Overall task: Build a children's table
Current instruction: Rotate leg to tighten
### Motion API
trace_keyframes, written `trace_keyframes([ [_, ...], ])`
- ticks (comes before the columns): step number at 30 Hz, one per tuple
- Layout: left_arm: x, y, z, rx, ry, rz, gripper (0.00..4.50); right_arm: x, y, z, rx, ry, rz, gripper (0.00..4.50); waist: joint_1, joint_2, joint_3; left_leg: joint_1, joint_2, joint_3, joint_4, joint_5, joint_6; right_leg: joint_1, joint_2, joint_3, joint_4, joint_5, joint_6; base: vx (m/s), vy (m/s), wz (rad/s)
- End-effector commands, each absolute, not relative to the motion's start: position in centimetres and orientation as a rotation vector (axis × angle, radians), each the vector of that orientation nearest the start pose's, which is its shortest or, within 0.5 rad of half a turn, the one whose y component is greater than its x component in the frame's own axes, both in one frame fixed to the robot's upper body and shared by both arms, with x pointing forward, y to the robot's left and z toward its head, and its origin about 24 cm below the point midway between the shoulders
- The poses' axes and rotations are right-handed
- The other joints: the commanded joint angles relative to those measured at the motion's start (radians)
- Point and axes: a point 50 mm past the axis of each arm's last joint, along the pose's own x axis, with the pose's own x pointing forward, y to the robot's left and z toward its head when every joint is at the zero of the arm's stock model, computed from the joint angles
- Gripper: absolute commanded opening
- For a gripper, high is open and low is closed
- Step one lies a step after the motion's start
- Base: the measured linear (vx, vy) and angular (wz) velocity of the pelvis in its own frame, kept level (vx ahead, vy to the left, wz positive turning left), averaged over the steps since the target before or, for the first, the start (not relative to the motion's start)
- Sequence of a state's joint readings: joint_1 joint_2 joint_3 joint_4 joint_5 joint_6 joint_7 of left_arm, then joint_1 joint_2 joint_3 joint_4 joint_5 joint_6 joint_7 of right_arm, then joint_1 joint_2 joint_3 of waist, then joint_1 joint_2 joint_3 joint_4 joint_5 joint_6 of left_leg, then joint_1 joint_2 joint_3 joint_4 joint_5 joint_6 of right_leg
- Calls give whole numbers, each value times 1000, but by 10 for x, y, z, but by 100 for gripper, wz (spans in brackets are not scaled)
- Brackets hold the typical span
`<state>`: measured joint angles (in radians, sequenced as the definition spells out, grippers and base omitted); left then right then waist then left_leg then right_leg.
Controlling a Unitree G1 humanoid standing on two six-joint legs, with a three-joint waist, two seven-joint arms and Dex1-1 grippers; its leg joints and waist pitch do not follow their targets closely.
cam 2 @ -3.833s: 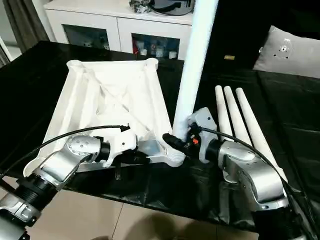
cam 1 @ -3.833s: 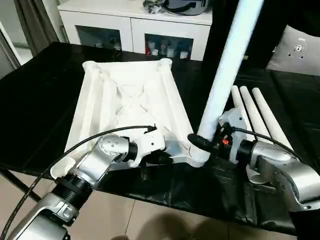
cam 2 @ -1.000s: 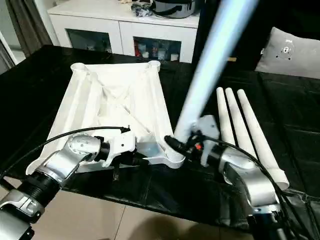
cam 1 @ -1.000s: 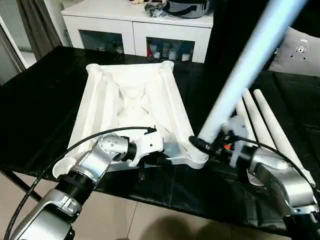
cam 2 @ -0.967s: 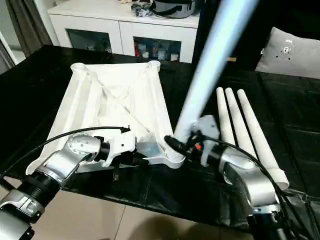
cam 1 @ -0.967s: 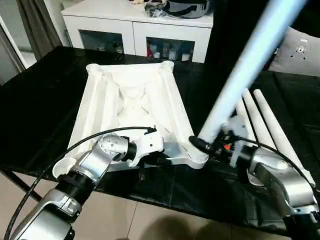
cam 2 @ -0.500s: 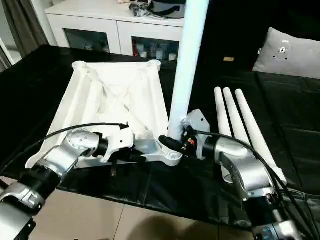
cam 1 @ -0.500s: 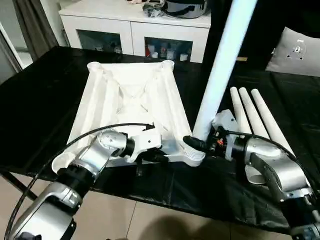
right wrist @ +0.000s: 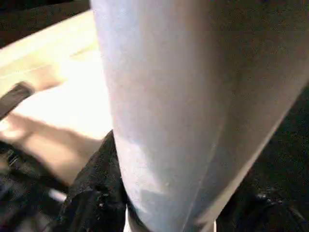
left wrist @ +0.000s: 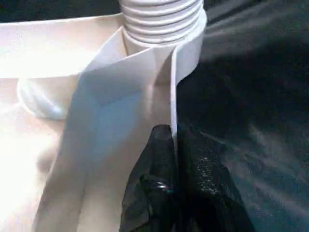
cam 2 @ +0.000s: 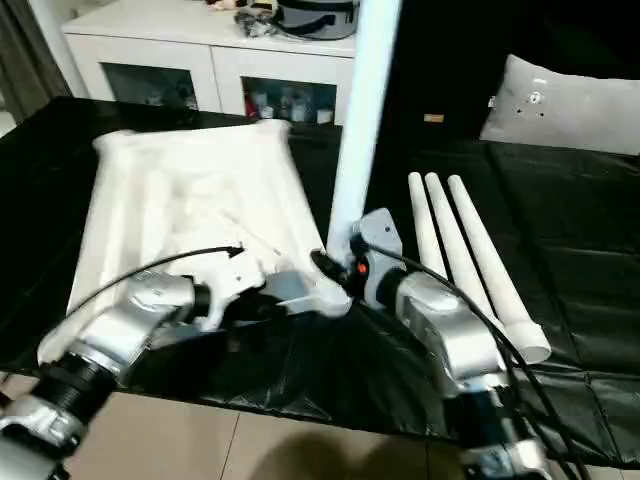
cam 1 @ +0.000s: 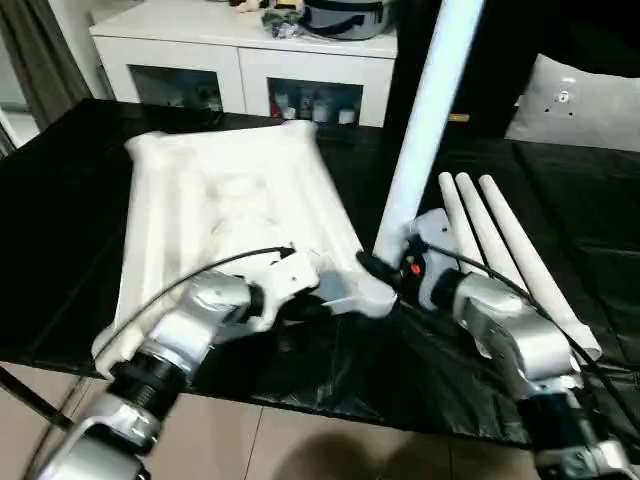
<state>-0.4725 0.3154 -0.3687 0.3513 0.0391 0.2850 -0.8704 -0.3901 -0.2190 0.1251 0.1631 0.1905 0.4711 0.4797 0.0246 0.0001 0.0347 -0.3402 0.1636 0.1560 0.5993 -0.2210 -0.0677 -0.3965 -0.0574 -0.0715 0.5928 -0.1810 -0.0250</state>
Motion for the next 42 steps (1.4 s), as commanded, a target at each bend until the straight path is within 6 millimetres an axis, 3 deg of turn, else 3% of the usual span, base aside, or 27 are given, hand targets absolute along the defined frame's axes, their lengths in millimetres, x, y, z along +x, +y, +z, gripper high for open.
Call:
trace_keyframes([
  [1,302,89,48,413,375,-985,0,308,-123,27,-47,493,501,189,2,-5,-27,-6,54,-31,-86,-317,1,26,-98,45,-116,-659,-53,0,0,0],
  [4,301,85,49,419,373,-966,0,310,-122,27,-41,494,473,189,1,-2,-31,-3,55,-29,-88,-310,9,26,-95,46,-120,-615,-54,0,0,0],
  [5,302,74,50,444,367,-901,0,315,-120,24,-6,513,407,189,2,-14,-32,-5,57,-27,-90,-290,18,28,-94,49,-114,-574,-66,0,0,0],
  [6,303,71,50,452,364,-877,0,316,-119,23,9,523,387,189,2,-8,-31,-6,58,-27,-92,-290,17,26,-94,51,-111,-562,-74,0,0,0],
  [9,305,70,53,473,358,-864,0,319,-116,22,12,531,371,189,8,-12,-34,-8,60,-26,-94,-272,17,31,-95,52,-108,-500,-81,0,0,0],
  [14,304,72,55,458,369,-851,0,321,-115,22,10,529,364,189,12,-9,-36,-11,59,-22,-94,-227,22,39,-96,58,-96,-402,-114,0,0,0],
  [15,303,72,54,455,375,-849,0,322,-114,25,25,504,385,245,11,-9,-36,-11,60,-21,-94,-223,21,40,-95,58,-95,-387,-122,0,0,0],
  [18,303,71,54,451,379,-846,0,323,-113,27,34,483,397,276,12,-7,-39,-10,61,-19,-92,-206,23,41,-94,59,-92,-348,-140,0,0,0],
  [20,303,72,54,449,381,-849,0,323,-113,29,37,469,405,276,16,-10,-43,-15,61,-18,-90,-172,27,49,-94,59,-83,-286,-157,0,0,0],
  [21,304,74,54,452,383,-848,0,323,-115,30,37,458,410,303,16,-8,-41,-14,62,-17,-90,-158,35,47,-93,59,-82,-262,-165,0,0,0],
  [26,308,83,51,508,388,-874,0,316,-124,39,17,405,473,335,26,-12,-42,-15,61,-14,-89,-135,50,52,-93,58,-83,-263,-159,0,0,0],
  [28,310,88,51,522,390,-889,0,312,-131,43,-44,376,496,354,27,-11,-41,-16,58,-13,-86,-131,54,53,-92,57,-84,-270,-152,0,0,0],
  [31,311,97,49,550,400,-932,0,304,-143,56,2,326,599,389,29,-8,-45,-17,60,-14,-83,-114,68,56,-93,58,-80,-241,-153,0,0,0],
  [35,311,99,48,567,400,-964,0,301,-148,62,-20,296,644,408,27,-3,-45,-18,61,-13,-81,-91,80,55,-92,55,-76,-197,-175,0,0,0],
  [36,308,104,46,596,409,-1040,0,297,-157,74,-71,228,709,432,31,-1,-44,-18,61,-13,-80,-95,88,54,-92,54,-78,-197,-177,0,0,0],
  [40,306,108,44,624,405,-1121,0,297,-165,81,-194,184,734,447,38,0,-45,-15,62,-10,-78,-82,84,54,-90,56,-71,-167,-192,0,0,0],
  [42,302,111,44,670,387,-1236,0,294,-169,86,-245,196,864,447,42,0,-47,-15,61,-10,-76,-86,92,56,-91,56,-70,-159,-196,0,0,0],
])
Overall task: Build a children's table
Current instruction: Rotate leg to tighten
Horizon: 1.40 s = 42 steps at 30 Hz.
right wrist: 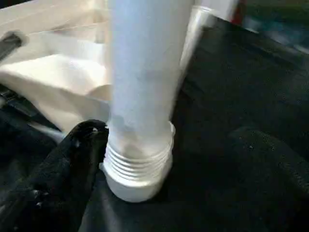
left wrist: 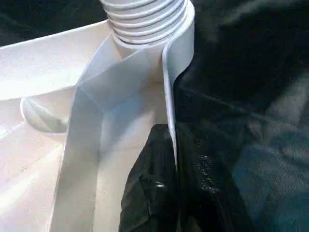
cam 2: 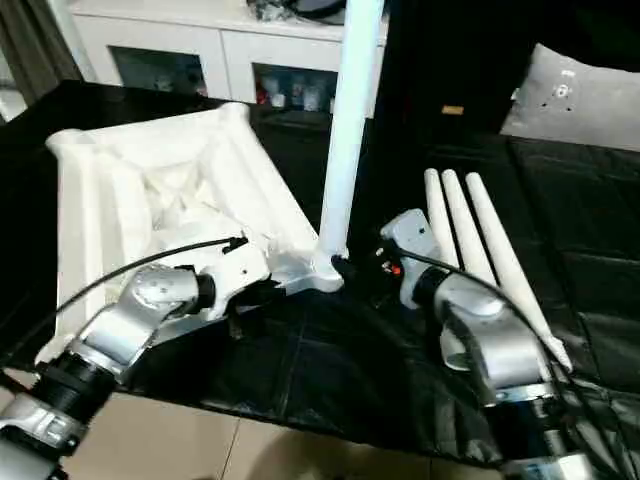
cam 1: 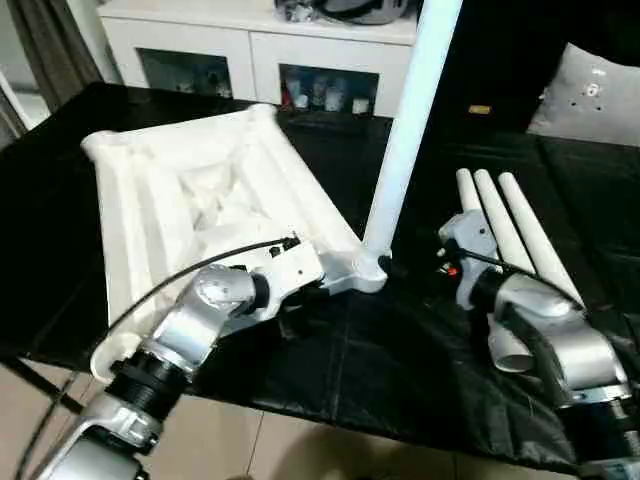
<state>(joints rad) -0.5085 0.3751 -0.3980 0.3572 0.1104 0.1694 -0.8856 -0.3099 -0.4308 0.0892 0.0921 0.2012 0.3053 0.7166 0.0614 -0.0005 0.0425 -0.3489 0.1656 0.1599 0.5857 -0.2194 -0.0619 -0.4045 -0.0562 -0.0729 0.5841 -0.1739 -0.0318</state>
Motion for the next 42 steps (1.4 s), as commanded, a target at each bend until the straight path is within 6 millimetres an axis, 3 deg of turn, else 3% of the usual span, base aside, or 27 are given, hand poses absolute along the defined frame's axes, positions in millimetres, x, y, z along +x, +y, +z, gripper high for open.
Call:
trace_keyframes([
  [1,301,112,43,678,392,-1255,0,293,-170,85,-264,204,890,447,6,1,-55,-5,62,-15,-63,-86,89,66,-94,57,-58,-154,-194,0,0,0],
  [6,299,115,42,718,406,-1335,0,290,-171,83,-305,228,987,447,16,-1,-55,-3,65,-14,-62,-83,93,64,-96,57,-56,-150,-211,0,0,0],
  [7,298,116,43,729,403,-1372,0,289,-171,81,-316,238,1030,447,19,-5,-57,-2,65,-13,-60,-77,93,65,-96,57,-53,-141,-214,0,0,0],
  [8,297,116,44,733,394,-1403,0,288,-170,79,-318,247,1047,419,21,-4,-56,-2,66,-13,-60,-76,93,64,-97,57,-53,-140,-215,0,0,0],
  [11,296,117,46,734,388,-1445,0,287,-169,75,-305,260,1079,412,32,-4,-58,1,68,-11,-59,-63,92,63,-98,58,-48,-117,-224,0,0,0],
  [18,297,115,47,729,385,-1461,0,286,-167,65,-250,297,1105,335,34,-4,-57,0,67,-11,-59,-78,80,65,-99,57,-48,-134,-227,0,0,0],
  [24,297,114,45,725,382,-1478,0,286,-165,62,-231,294,1126,286,35,-6,-57,-2,65,-10,-57,-88,69,65,-98,58,-50,-176,-207,0,0,0],
  [32,296,115,44,688,389,-1469,0,281,-162,55,-172,322,1146,267,35,-6,-59,-2,66,-9,-56,-72,76,65,-97,57,-47,-154,-212,0,0,0],
  [37,295,107,45,547,383,-1392,0,272,-153,39,-113,425,1098,265,34,-3,-58,-2,68,-9,-57,-69,73,64,-95,56,-45,-138,-221,0,0,0],
  [39,296,104,45,516,379,-1355,0,274,-150,36,-106,437,1058,265,30,0,-53,0,66,-9,-61,-104,60,62,-96,55,-54,-193,-214,0,0,0],
  [40,301,97,46,453,368,-1249,0,281,-140,32,-62,439,951,265,24,-2,-47,2,65,-8,-64,-139,42,62,-96,56,-60,-267,-198,0,0,0],
  [41,303,89,47,415,364,-1182,0,287,-132,30,-8,440,873,265,18,-11,-42,3,59,-9,-66,-181,26,62,-96,52,-75,-389,-164,0,0,0],
  [42,305,83,47,393,364,-1133,0,291,-126,29,43,448,816,265,16,-9,-40,6,59,-11,-68,-193,16,61,-98,52,-77,-439,-149,0,0,0],
])
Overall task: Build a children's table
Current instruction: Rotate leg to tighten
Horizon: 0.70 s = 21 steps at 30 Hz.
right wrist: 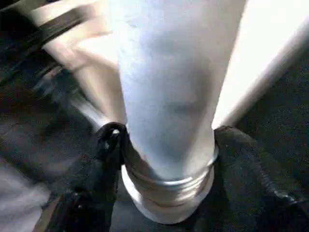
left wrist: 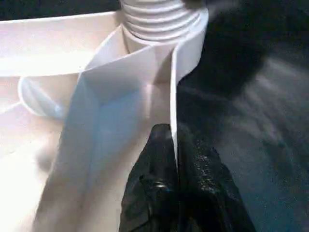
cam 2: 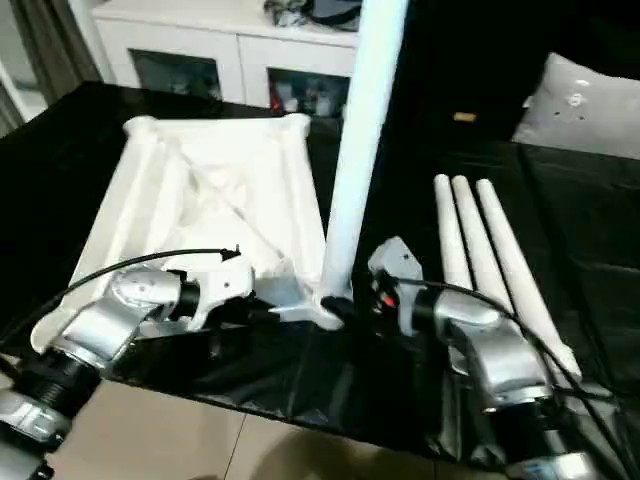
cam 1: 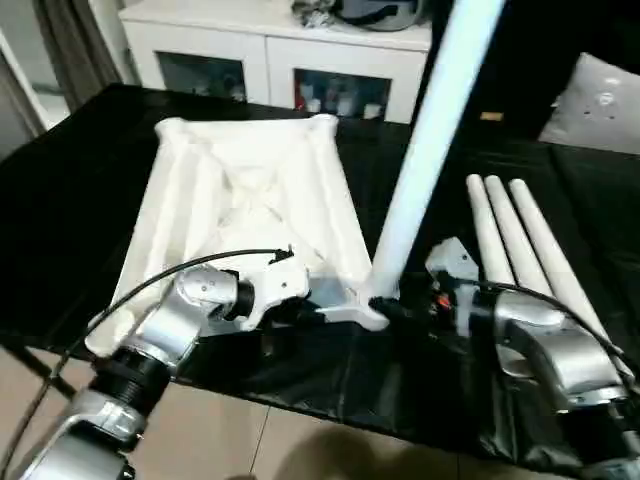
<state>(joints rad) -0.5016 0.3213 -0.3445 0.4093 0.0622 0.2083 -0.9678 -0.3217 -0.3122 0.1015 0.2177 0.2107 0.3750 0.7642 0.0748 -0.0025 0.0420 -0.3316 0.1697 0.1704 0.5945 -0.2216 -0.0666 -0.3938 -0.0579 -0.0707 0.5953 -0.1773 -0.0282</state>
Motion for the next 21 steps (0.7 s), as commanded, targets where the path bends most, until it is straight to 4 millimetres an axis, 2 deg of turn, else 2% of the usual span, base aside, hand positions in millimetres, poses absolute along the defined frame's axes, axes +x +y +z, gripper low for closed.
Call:
trace_keyframes([
  [1,307,79,46,384,370,-1103,0,293,-124,27,58,453,780,265,0,-7,-40,-9,52,-23,-77,-199,15,48,-97,48,-94,-482,-135,0,0,0],
  [2,310,70,46,376,377,-1046,0,299,-120,24,82,467,695,261,-8,-13,-38,-2,48,-23,-75,-216,12,39,-96,46,-109,-566,-97,0,0,0],
  [3,311,67,46,377,379,-1025,0,301,-118,22,86,474,658,257,-11,-10,-38,2,45,-24,-73,-226,16,34,-95,44,-116,-602,-76,0,0,0],
  [5,312,63,46,378,377,-995,0,302,-117,21,95,482,625,254,-13,-12,-38,1,45,-25,-73,-226,20,34,-95,43,-117,-611,-69,0,0,0],
  [7,316,54,48,374,370,-935,0,307,-116,18,75,479,539,254,-15,-7,-39,-1,45,-26,-75,-232,28,31,-93,42,-122,-608,-51,0,0,0],
  [10,317,48,51,409,352,-917,0,310,-116,21,80,440,508,254,-13,-2,-45,-9,51,-27,-81,-205,37,38,-93,46,-112,-511,-68,0,0,0],
  [11,317,49,51,414,353,-910,0,310,-117,23,89,430,507,306,-12,-2,-48,-9,53,-26,-81,-193,40,39,-93,49,-106,-464,-83,0,0,0],
  [12,317,51,51,426,351,-916,0,310,-119,24,86,420,507,318,-12,-2,-47,-11,53,-26,-81,-189,43,40,-93,50,-104,-446,-90,0,0,0],
  [14,316,54,49,452,356,-919,0,308,-122,25,78,405,510,325,-9,3,-48,-9,55,-24,-81,-182,46,40,-93,52,-99,-392,-114,0,0,0],
  [15,316,56,47,462,361,-918,0,307,-124,26,72,394,518,339,-9,1,-49,-10,54,-23,-80,-177,48,42,-93,53,-97,-378,-118,0,0,0],
  [16,316,59,46,469,368,-918,0,306,-126,26,72,391,522,339,-7,4,-50,-12,54,-23,-80,-168,51,45,-94,54,-94,-356,-126,0,0,0],
  [21,315,67,41,487,383,-929,0,300,-137,32,56,335,566,386,-6,1,-48,-14,54,-22,-81,-162,64,49,-94,52,-95,-364,-128,0,0,0],
])
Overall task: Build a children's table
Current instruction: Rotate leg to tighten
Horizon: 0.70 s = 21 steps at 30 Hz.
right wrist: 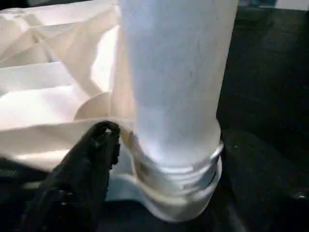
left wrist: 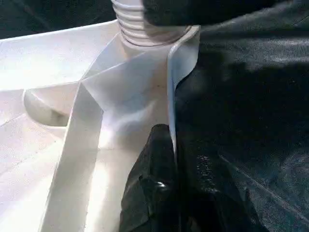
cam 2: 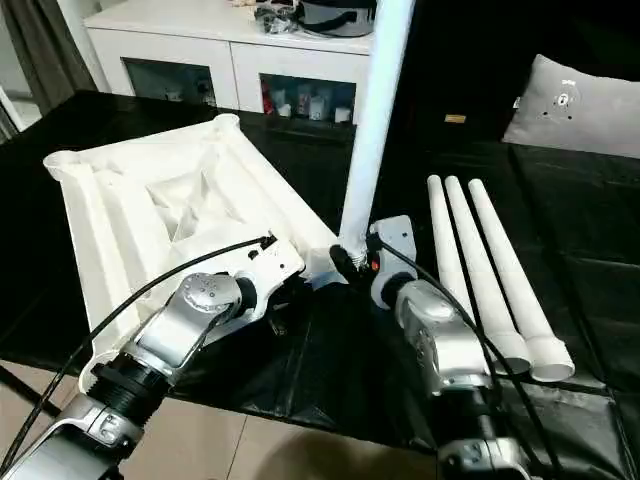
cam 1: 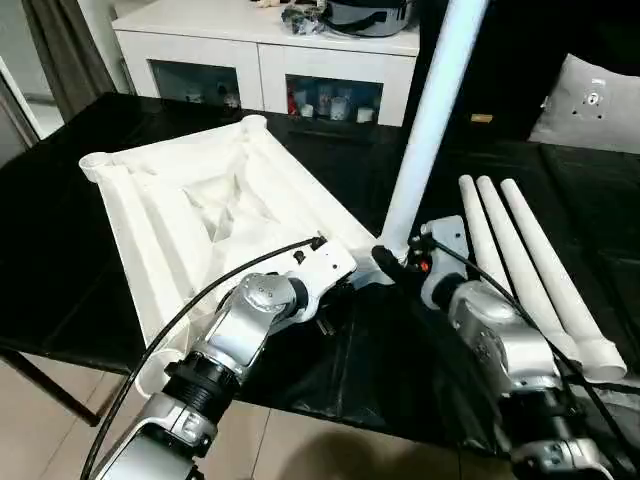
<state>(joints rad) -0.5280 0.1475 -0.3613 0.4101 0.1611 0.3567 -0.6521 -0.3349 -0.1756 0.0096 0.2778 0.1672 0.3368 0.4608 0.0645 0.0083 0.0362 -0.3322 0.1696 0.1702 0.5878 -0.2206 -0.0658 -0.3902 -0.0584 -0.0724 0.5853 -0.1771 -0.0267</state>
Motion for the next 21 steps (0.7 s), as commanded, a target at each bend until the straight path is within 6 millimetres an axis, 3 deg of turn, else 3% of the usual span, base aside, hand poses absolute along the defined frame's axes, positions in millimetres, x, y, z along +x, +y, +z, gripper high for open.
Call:
trace_keyframes([
  [1,314,71,40,498,386,-944,0,298,-143,36,52,306,601,396,5,-11,-42,-14,53,-21,-74,-168,67,45,-93,53,-89,-384,-120,0,0,0],
  [6,311,81,36,542,390,-1009,0,290,-163,50,-55,252,732,434,3,-14,-42,-20,52,-23,-73,-164,83,48,-94,51,-90,-414,-101,0,0,0],
  [8,310,86,35,557,395,-1043,0,287,-170,55,-86,243,781,441,5,-13,-46,-23,51,-22,-69,-126,96,48,-93,51,-87,-381,-107,0,0,0],
  [11,304,94,33,603,397,-1150,0,283,-181,66,-140,236,885,446,10,-10,-49,-23,56,-18,-63,-94,121,44,-90,53,-74,-275,-144,0,0,0],
  [17,295,109,33,699,407,-1367,0,285,-186,73,-255,255,1008,446,22,-9,-54,-21,63,-17,-57,-37,137,43,-93,52,-53,-138,-207,0,0,0],
  [21,290,112,35,708,417,-1453,0,284,-181,70,-281,280,1076,446,30,-8,-53,-17,64,-15,-58,-46,126,44,-95,53,-50,-142,-219,0,0,0],
])
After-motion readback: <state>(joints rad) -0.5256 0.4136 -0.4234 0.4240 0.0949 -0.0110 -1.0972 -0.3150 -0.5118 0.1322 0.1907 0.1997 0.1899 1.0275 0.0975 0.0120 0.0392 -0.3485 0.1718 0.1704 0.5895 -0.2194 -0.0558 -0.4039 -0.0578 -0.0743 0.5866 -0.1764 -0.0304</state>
